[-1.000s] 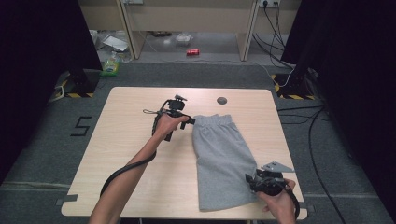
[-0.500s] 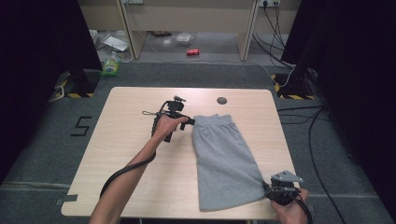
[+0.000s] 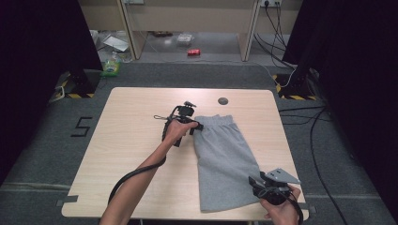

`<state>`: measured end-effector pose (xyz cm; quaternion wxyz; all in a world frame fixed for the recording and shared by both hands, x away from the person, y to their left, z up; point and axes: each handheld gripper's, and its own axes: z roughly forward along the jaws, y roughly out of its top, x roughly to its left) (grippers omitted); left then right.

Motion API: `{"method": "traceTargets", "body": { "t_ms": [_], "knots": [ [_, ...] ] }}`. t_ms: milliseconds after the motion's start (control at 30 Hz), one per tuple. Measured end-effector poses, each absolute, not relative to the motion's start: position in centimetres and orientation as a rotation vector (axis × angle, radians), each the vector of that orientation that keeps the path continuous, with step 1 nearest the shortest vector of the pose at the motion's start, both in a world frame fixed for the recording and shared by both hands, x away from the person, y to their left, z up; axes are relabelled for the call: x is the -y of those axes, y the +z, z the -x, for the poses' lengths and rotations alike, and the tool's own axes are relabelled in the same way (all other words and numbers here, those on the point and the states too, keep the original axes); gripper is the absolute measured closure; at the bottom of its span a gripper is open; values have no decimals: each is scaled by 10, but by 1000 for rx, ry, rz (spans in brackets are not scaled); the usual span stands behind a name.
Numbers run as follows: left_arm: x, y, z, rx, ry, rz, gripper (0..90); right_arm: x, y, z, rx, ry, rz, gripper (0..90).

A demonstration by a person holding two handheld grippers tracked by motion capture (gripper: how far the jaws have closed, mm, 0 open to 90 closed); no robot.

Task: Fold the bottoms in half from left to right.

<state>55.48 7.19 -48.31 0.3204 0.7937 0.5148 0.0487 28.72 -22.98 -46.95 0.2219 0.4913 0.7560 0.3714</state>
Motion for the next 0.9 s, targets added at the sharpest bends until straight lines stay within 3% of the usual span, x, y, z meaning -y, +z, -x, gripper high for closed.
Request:
{"method": "traceTargets", "body": {
  "t_ms": [300, 900],
  "knots": [
    [-61, -492, -553, -1312, 256, -2163, 623, 191, -475, -283, -2215, 1148, -1289, 479],
    [-58, -492, -556, -1284, 329, -2202, 648, 118, -491, -273, -2407, 1208, -1095, 467]
  ]
}}
